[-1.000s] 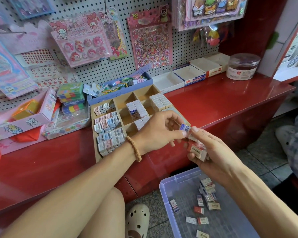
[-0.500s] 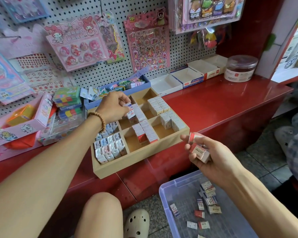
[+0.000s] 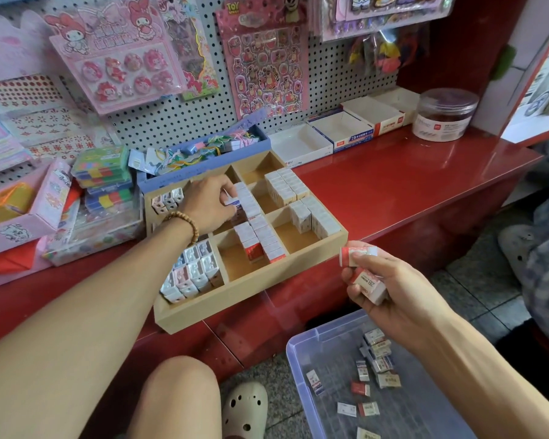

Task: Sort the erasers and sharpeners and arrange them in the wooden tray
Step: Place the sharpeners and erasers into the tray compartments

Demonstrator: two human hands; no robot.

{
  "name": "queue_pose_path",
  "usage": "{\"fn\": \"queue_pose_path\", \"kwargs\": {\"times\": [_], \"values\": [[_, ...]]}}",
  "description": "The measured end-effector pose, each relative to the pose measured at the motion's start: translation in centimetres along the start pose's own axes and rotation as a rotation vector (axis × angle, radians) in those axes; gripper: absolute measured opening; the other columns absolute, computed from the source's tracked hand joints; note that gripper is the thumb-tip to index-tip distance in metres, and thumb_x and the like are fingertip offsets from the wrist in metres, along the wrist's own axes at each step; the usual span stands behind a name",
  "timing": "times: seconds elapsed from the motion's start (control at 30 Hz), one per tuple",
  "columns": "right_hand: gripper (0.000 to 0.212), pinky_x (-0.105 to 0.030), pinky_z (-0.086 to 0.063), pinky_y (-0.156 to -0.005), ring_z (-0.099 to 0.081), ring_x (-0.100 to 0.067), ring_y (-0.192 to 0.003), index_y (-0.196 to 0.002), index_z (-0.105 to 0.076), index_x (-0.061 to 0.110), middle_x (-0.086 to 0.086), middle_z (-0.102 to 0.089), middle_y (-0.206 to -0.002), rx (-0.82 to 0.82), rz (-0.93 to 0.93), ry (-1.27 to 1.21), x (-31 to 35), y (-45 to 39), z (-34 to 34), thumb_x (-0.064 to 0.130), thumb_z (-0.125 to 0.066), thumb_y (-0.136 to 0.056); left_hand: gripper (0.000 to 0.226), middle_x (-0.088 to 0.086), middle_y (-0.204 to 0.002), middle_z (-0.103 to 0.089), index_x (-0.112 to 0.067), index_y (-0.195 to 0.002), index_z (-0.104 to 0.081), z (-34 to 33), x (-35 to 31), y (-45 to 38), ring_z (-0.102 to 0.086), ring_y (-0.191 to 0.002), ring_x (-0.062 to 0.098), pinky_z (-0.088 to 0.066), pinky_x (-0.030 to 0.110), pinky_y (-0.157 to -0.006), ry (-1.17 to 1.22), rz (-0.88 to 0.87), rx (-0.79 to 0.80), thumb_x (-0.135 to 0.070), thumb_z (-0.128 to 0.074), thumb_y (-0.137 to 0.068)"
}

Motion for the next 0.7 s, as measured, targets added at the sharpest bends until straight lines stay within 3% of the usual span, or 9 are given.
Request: {"fn": "queue_pose_path", "kwargs": {"times": [0.1,0.23,0.37,0.47,0.6,0.63,0.7], "values": [[0.040,-0.020,-0.047,-0.046,-0.059,-0.014,-0.063,-0.109,-0.068,0.002,-0.012,-0.065,-0.082,0.008,0.005,0.009,-0.1,0.1,0.0,0.008,-0.068,-0.069,0.031,-0.010,-0.076,-0.057,-0.031,-0.075,-0.055,-0.3,0.5,0.1,-0.059,-0.079,0.018,-0.056,0.039,-0.077,0.005,0.005,-0.058,-0.011,-0.079,-0.075],[0.033,-0.019,-0.047,-0.047,-0.059,-0.012,-0.065,-0.103,-0.070,0.005,-0.009,-0.066,-0.082,0.036,-0.008,0.023,-0.2,0.3,-0.3,0.011,-0.070,-0.070,0.027,-0.011,-0.071,-0.055,-0.028,-0.078,-0.058,-0.9,1.0,0.3,-0.058,-0.077,0.019,-0.056,0.042,-0.078,0.008,0.029,-0.076,-0.013,-0.080,-0.076],[0.031,-0.020,-0.046,-0.046,-0.060,-0.012,-0.063,-0.101,-0.066,0.008,-0.009,-0.068,-0.083,0.029,0.011,0.045,-0.3,0.6,-0.3,0.014,-0.071,-0.071,0.031,-0.009,-0.072,-0.056,-0.030,-0.077,-0.054,-1.2,1.4,0.4,-0.059,-0.088,0.025,-0.054,0.045,-0.083,0.021,0.047,-0.086,-0.013,-0.080,-0.075],[0.036,-0.020,-0.046,-0.047,-0.061,-0.011,-0.063,-0.105,-0.061,0.008,-0.010,-0.070,-0.086,0.003,0.020,0.052,-0.2,0.7,-0.3,0.015,-0.072,-0.072,0.025,-0.007,-0.074,-0.056,-0.023,-0.089,-0.061,-0.8,1.3,0.7,-0.059,-0.083,0.021,-0.054,0.040,-0.081,0.046,0.062,-0.059,-0.016,-0.081,-0.075],[0.029,-0.020,-0.046,-0.047,-0.061,-0.011,-0.064,-0.100,-0.062,0.010,-0.011,-0.071,-0.091,0.014,0.026,0.058,0.0,1.1,-0.5,0.017,-0.073,-0.073,0.013,-0.006,-0.066,-0.056,-0.019,-0.092,-0.062,1.7,-1.2,2.5,-0.059,-0.069,0.017,-0.054,0.034,-0.073,0.085,0.004,-0.232,-0.023,-0.072,-0.084],[0.026,-0.020,-0.046,-0.047,-0.060,-0.011,-0.063,-0.096,-0.062,0.011,-0.010,-0.071,-0.089,0.023,0.036,0.060,0.0,1.3,-0.7,0.017,-0.073,-0.073,0.011,-0.007,-0.065,-0.057,-0.019,-0.091,-0.063,1.9,-2.5,3.4,-0.059,-0.066,0.013,-0.053,0.031,-0.070,0.145,-0.021,-0.226,-0.026,-0.070,-0.087],[0.022,-0.020,-0.044,-0.046,-0.059,-0.011,-0.062,-0.092,-0.061,0.012,-0.008,-0.071,-0.083,0.043,0.061,0.048,0.1,1.5,-1.2,0.016,-0.072,-0.073,0.015,-0.004,-0.069,-0.062,-0.017,-0.087,-0.067,0.6,-5.5,5.7,-0.062,-0.061,0.010,-0.052,0.027,-0.062,0.341,-0.068,-0.037,-0.032,-0.068,-0.089]]}}
Point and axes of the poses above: each hand's wrist, its own y-axis away from the middle knuckle, its own z-axis out of the back of the hand, x = y × z, the point moved 6 cm from there along -y, towards the middle knuckle
